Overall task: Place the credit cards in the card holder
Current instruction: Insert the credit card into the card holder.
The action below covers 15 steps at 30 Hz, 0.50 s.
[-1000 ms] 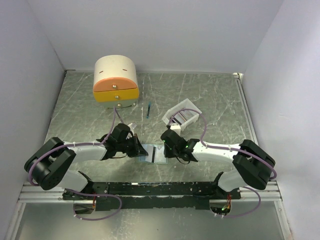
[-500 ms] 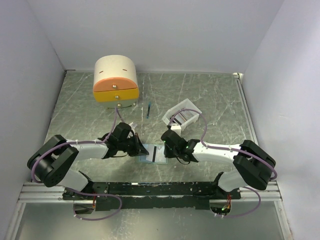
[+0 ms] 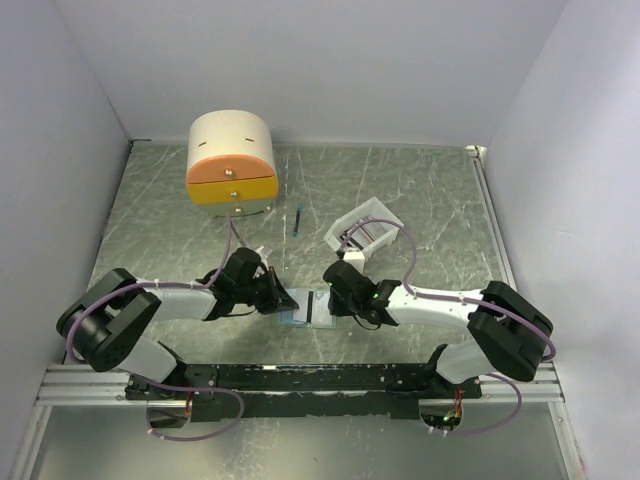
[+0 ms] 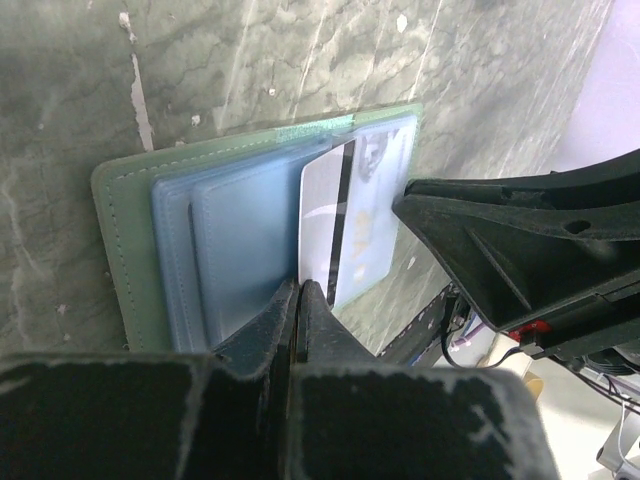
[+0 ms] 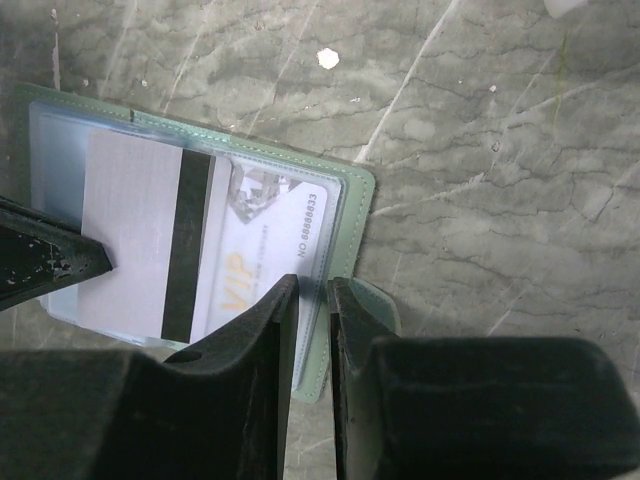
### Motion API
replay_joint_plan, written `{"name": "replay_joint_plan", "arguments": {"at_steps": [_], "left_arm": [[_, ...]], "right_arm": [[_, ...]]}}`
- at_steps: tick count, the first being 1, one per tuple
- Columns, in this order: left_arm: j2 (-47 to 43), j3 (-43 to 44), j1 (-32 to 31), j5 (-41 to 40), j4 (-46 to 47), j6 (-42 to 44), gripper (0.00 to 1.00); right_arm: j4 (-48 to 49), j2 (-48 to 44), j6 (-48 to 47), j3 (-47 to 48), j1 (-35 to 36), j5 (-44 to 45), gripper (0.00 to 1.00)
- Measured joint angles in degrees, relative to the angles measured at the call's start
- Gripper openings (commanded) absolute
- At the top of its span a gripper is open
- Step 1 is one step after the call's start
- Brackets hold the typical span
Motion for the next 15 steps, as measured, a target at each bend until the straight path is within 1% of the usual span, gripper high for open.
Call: {"name": "replay_joint_plan", "arguments": {"at_steps": [8, 15], "left_arm": [[1.0, -0.8, 0.0, 0.3, 3.0, -0.3, 0.07], [1.0, -1.2, 0.0, 0.4, 3.8, -0.2, 0.26]], "right_arm": [[0.7, -0.7, 1.7, -0.9, 0.0, 0.0, 0.18], [0.6, -0.8, 2.4, -0.9, 0.0, 0.0, 0.18]]}}
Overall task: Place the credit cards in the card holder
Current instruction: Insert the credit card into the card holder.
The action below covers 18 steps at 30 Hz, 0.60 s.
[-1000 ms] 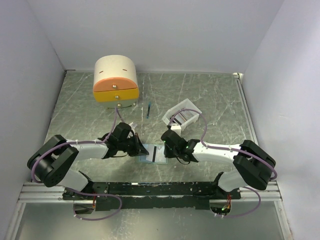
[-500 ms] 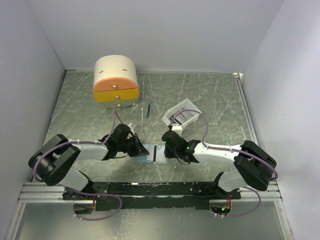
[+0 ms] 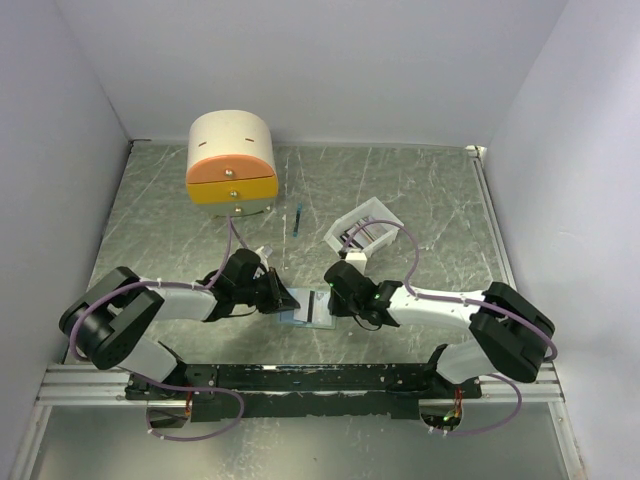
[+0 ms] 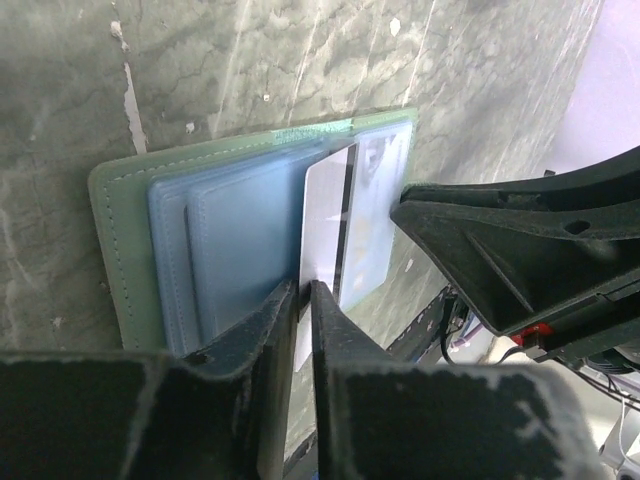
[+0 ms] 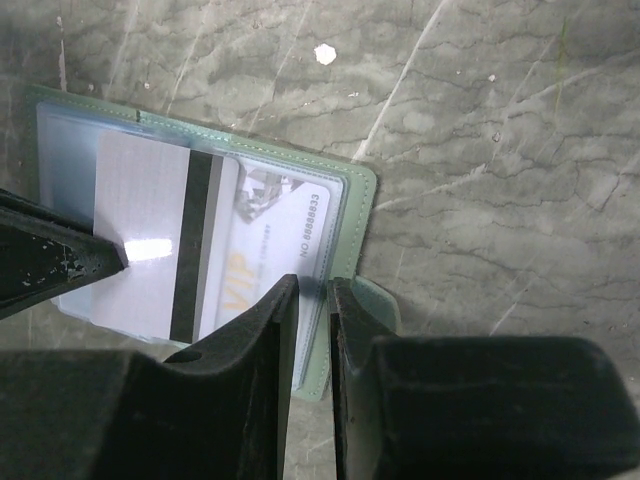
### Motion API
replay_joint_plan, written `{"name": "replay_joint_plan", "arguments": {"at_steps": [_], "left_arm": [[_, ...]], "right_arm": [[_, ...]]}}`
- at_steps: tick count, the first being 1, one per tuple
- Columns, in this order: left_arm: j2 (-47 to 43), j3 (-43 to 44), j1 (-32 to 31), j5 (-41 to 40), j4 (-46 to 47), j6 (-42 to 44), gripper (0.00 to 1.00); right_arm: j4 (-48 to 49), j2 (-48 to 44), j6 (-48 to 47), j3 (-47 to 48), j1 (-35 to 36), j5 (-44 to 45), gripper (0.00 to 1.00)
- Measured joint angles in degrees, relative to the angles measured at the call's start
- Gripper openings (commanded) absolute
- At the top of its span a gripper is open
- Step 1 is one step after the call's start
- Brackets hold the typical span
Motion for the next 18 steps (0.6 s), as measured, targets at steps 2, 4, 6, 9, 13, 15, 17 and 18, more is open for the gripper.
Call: {"name": "replay_joint_plan", "arguments": {"at_steps": [2, 4, 6, 9, 13, 15, 17, 18], "left_arm": [[-0.1, 0.0, 0.0, 0.0, -0.2, 0.2, 0.31], [-0.8, 0.0, 0.0, -0.2, -0.7, 0.4, 0.35], [-1.8, 0.0, 0.0, -0.7, -1.7, 0.7, 0.37], [-3.1, 0.3, 0.0, -1.4, -3.7, 1.3, 0.39], [-3.2, 1.7, -0.1, -1.8, -5.9, 2.3, 0.42], [-3.2, 2.4, -0.2, -2.0, -6.9, 2.6, 0.42], [-3.2, 2.8, -0.4, -2.2, -7.5, 3.1, 0.43], [-3.2, 2.9, -0.4, -2.2, -7.6, 3.2, 0.43]], "right_arm": [[-0.3, -0.3, 0.2, 0.0, 0.0, -0.1, 0.19], [-0.9, -0.7, 0.2, 0.0, 0.1, -0.4, 0.19], [-1.5, -1.4, 0.2, 0.0, 0.1, -0.7, 0.18], [-2.4, -2.3, 0.2, 0.0, 0.2, -0.7, 0.18], [-3.3, -2.7, 0.1, 0.0, 0.2, -0.7, 0.17], [-3.7, -2.7, 0.1, 0.0, 0.2, -0.7, 0.17], [-3.7, -2.5, 0.1, 0.0, 0.2, -0.7, 0.17], [-3.7, -2.3, 0.1, 0.0, 0.2, -0.7, 0.16]]}}
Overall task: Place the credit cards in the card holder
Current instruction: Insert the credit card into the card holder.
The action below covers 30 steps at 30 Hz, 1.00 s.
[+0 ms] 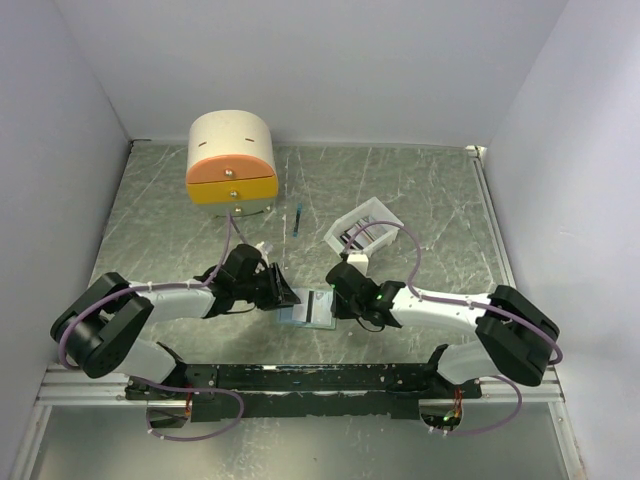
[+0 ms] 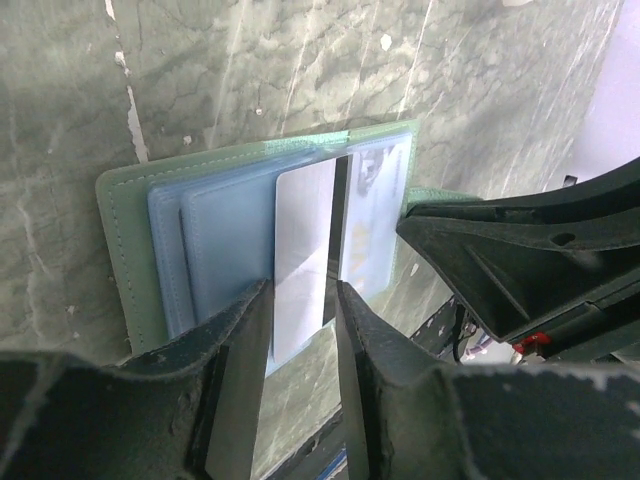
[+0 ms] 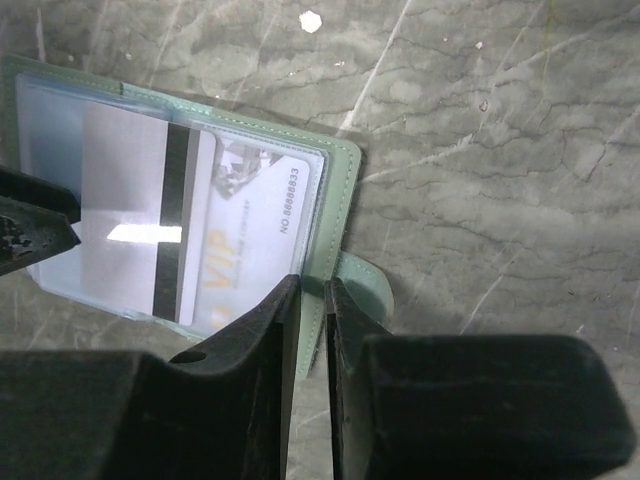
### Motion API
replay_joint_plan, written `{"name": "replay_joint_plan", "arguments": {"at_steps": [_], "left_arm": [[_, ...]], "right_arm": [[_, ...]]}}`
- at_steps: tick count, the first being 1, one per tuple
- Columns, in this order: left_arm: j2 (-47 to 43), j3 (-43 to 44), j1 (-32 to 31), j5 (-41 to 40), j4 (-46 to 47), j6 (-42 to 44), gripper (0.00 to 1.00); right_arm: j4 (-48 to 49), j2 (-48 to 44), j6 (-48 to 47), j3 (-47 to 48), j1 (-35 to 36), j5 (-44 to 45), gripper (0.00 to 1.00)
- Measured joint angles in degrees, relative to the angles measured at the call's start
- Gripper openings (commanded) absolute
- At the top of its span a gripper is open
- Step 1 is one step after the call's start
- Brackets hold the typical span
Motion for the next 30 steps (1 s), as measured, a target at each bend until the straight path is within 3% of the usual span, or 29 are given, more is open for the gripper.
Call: {"name": "replay_joint_plan", "arguments": {"at_steps": [20, 30], "left_arm": [[3.4, 1.0, -2.3, -0.1, 1.9, 0.0, 0.26], [5.2, 3.1, -3.0, -0.1, 1.7, 0.3, 0.41]], "right_arm": [[1.4, 1.7, 0.1, -0.1, 0.0, -0.3, 0.15], [1.8, 1.7, 0.1, -0.3, 0.0, -0.4, 0.14]]}}
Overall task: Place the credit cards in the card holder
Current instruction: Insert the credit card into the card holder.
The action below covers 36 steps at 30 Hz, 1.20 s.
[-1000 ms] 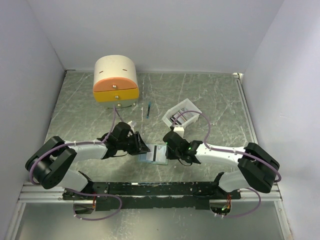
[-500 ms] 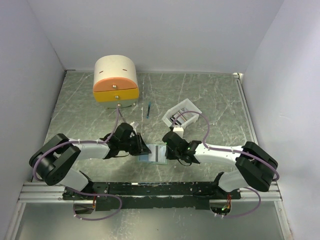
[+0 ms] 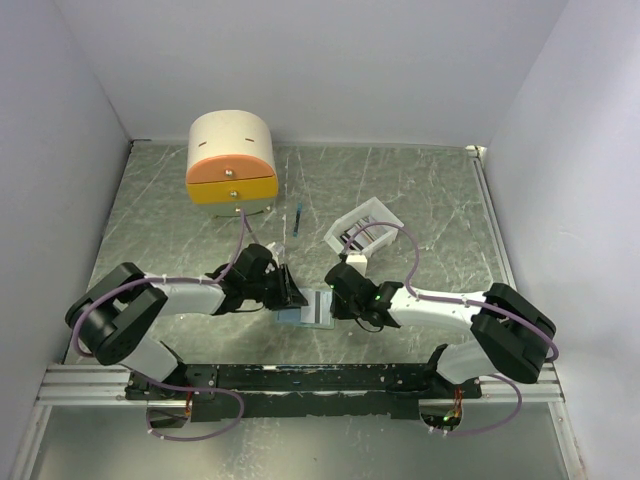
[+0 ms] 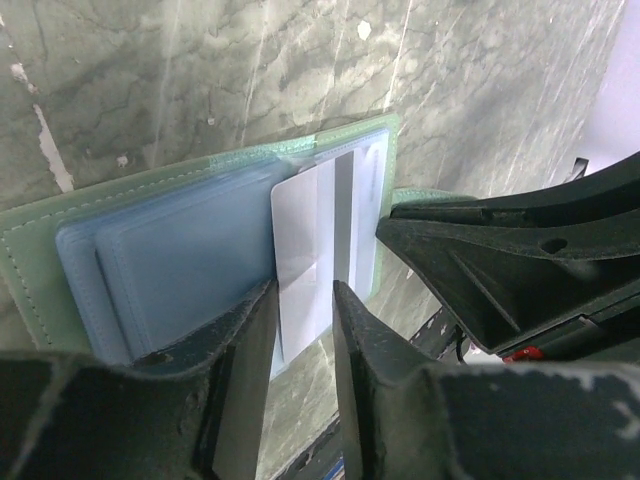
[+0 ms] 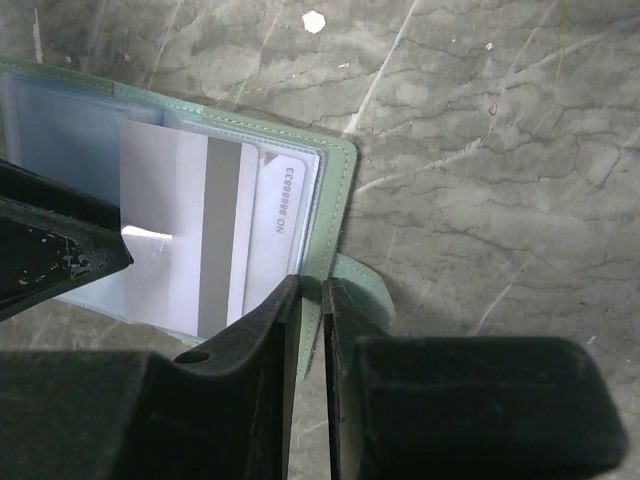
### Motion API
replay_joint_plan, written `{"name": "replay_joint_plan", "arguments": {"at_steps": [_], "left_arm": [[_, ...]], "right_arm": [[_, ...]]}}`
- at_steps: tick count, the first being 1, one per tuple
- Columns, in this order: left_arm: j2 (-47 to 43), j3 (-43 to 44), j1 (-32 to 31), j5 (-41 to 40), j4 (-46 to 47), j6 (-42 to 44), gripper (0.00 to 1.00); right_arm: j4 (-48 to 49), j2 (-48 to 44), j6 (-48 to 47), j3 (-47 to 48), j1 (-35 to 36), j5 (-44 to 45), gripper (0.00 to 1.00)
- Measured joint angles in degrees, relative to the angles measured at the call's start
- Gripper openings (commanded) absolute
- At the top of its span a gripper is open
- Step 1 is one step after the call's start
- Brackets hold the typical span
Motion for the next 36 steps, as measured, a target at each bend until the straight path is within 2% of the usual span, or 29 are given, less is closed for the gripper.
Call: {"name": "replay_joint_plan", "arguments": {"at_steps": [13, 36], "left_arm": [[-2.2, 0.0, 0.0, -1.8, -2.0, 0.1, 0.42], [2.7, 1.1, -2.4, -1.0, 3.1, -0.3, 0.39]], "right_arm": [[1.7, -0.5, 0.2, -1.0, 0.0, -0.1, 0.14], [2.9, -0.5, 0.8, -1.5, 0.0, -0.6, 0.13]]}}
